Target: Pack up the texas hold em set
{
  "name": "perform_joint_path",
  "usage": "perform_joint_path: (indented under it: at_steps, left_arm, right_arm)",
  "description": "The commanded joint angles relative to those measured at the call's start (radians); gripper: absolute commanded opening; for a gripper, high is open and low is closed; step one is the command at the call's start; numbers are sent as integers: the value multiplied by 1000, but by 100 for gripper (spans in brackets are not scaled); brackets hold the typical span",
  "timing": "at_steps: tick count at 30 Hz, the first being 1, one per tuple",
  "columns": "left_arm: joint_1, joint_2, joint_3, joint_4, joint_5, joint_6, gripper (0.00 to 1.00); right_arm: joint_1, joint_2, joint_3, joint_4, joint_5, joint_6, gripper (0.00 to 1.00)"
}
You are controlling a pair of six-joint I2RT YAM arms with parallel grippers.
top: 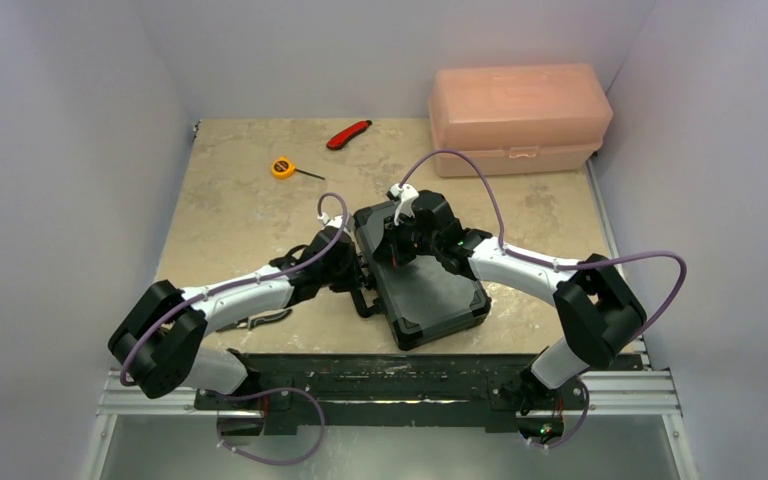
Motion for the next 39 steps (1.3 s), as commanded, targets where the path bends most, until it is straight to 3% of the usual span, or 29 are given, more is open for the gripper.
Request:
perform_joint_path:
  at_steps: [1,39]
  left_arm:
    - [-11,8,44,26,-22,5,0]
    - [-76,58,101,-176,-170,-19,0]
  right_arm:
    - [10,76,-70,-222,53,-50,0]
    - [10,55,-77,-231,69,-51,0]
